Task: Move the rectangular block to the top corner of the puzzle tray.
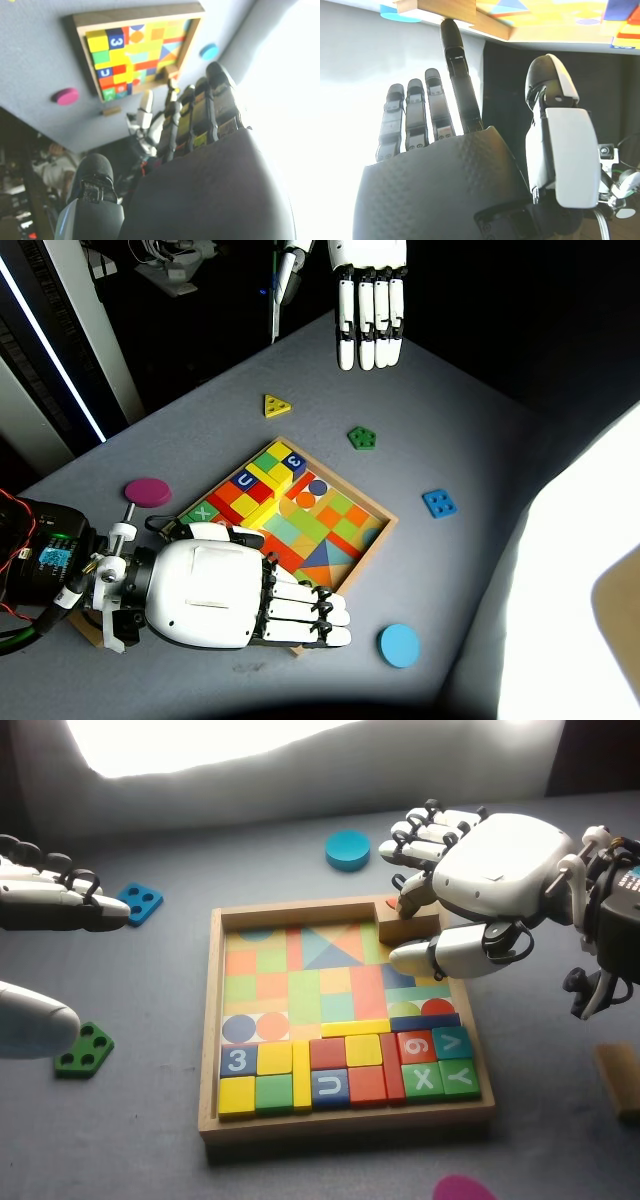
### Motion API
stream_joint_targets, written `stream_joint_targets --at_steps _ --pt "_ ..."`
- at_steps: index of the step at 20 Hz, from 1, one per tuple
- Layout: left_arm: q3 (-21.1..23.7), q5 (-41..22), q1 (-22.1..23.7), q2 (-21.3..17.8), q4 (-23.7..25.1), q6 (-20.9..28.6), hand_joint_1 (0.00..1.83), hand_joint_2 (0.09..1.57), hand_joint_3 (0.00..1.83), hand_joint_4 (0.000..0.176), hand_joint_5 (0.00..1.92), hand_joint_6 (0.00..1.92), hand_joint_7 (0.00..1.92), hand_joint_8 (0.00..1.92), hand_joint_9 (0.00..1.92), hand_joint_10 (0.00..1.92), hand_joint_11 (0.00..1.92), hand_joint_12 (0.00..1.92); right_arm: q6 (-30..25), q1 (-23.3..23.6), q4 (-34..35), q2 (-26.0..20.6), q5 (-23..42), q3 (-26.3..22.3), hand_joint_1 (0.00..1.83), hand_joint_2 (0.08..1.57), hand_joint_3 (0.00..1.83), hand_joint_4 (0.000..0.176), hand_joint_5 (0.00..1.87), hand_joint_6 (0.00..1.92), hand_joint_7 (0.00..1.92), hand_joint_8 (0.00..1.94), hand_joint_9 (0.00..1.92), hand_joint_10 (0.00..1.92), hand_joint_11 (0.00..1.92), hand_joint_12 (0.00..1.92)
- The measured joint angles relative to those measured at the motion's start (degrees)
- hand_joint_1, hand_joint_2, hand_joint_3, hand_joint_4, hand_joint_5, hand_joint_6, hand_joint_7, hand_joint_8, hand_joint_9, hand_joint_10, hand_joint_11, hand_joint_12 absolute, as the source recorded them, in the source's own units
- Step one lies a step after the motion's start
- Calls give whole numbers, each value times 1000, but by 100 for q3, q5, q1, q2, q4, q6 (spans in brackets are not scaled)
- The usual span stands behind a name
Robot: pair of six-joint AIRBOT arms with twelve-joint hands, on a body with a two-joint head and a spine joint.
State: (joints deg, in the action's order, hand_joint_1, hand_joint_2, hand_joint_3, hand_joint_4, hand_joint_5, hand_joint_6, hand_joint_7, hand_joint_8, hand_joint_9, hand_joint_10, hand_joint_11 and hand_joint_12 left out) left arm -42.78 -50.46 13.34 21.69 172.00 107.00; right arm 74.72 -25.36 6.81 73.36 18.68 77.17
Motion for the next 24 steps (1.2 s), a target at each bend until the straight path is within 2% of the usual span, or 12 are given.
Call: stream_joint_targets --at_steps 3,4,6,9,12,14,16,20,23,24 --pt "0 0 0 0 2 -2 0 1207 0 38 38 0 29 0 41 2 0 372 -2 20 -22 35 7 46 0 1178 5 0 659 347 39 0 0 0 0 0" --pt "0 0 0 0 2 -2 0 1211 2 36 45 3 35 3 43 3 0 372 -2 20 -22 42 20 66 0 1175 3 0 673 355 60 10 0 0 0 0" --pt "0 0 0 0 2 -2 0 1207 0 41 40 0 38 1 39 0 0 365 -7 20 -24 46 28 90 0 1172 2 0 678 359 101 26 0 0 0 0" --pt "0 0 0 0 2 -2 0 1205 0 43 30 1 28 1 35 0 0 338 -7 20 -24 46 31 98 0 1173 2 0 654 354 70 9 0 0 0 0" --pt "0 0 0 24 2 -2 0 1209 1 35 38 1 35 0 44 0 0 375 -7 24 -26 48 26 107 0 1171 1 0 643 354 64 5 0 0 0 0" --pt "0 2 -2 24 2 -2 0 1212 1 39 60 4 57 4 55 2 0 412 -39 98 -28 46 -57 122 0 1172 1 0 664 365 93 16 0 0 0 0" --pt "0 0 -2 24 2 -2 0 1212 0 37 41 2 41 1 41 1 0 363 -120 175 -28 39 -83 142 0 1170 1 0 667 367 102 18 0 0 0 0" --pt "74 -2 -2 24 2 0 0 1215 1 36 50 4 43 3 48 4 0 396 -221 308 -42 2 -96 140 0 1175 2 0 655 362 100 13 0 0 0 0" --pt "39 2 0 24 2 -2 0 1215 0 41 41 1 32 3 31 0 0 357 -286 446 -42 -101 -116 136 0 1174 2 0 653 360 104 12 0 0 0 0" --pt "28 -11 24 24 2 0 0 1221 3 37 48 3 41 6 37 3 0 356 -284 483 -42 -160 -114 101 0 1178 4 0 645 356 106 12 0 0 0 0"
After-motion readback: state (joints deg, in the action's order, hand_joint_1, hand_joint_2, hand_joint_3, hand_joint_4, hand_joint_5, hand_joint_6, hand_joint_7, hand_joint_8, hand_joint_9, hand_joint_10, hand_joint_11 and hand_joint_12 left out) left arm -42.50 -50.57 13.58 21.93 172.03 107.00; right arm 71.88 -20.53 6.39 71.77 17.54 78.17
